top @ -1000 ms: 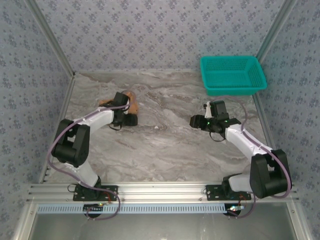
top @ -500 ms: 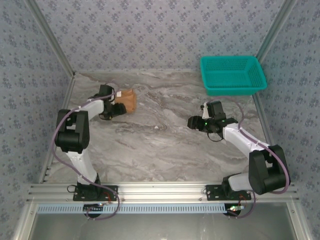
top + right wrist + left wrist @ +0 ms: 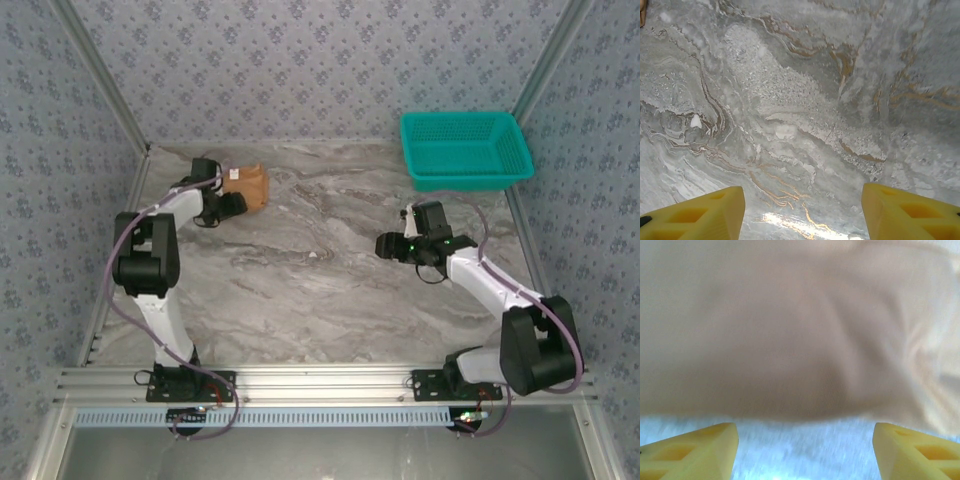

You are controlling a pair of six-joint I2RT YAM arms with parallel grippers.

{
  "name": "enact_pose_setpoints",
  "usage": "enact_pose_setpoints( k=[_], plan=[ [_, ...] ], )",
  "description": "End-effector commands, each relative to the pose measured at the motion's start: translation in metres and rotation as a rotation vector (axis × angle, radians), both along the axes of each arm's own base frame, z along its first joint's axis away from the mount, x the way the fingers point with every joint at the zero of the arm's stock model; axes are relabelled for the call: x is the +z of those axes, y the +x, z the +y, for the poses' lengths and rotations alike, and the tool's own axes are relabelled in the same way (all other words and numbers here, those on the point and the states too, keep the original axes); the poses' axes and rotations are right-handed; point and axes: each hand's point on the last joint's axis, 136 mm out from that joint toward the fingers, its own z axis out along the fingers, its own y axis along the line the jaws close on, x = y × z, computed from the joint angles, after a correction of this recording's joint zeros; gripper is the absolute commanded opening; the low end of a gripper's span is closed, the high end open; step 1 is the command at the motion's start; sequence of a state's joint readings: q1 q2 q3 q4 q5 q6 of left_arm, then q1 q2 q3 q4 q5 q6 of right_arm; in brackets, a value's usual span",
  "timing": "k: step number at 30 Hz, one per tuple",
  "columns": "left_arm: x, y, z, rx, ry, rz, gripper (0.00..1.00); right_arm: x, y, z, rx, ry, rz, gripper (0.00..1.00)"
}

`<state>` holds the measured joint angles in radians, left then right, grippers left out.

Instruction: Fold the inside-out t-shirt

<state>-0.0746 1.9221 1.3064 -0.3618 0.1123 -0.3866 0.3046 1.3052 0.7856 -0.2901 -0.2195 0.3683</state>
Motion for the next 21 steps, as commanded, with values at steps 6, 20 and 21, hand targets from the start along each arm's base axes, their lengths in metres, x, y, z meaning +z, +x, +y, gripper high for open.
enact_pose_setpoints(
  k=[6,20,21],
  plan=[
    [0.093,-0.060,0.024,0.078,0.060,-0.377,0.82,0.056,0.016,-0.061,-0.142,-0.446,-0.289,0.78],
    [0.102,-0.109,0.079,0.189,0.371,-0.703,0.98,0.043,0.036,-0.154,-0.488,-0.572,-0.551,1.00],
    [0.096,-0.103,0.076,0.161,0.378,-0.705,0.98,0.037,0.038,-0.155,-0.479,-0.570,-0.570,1.00]
  ],
)
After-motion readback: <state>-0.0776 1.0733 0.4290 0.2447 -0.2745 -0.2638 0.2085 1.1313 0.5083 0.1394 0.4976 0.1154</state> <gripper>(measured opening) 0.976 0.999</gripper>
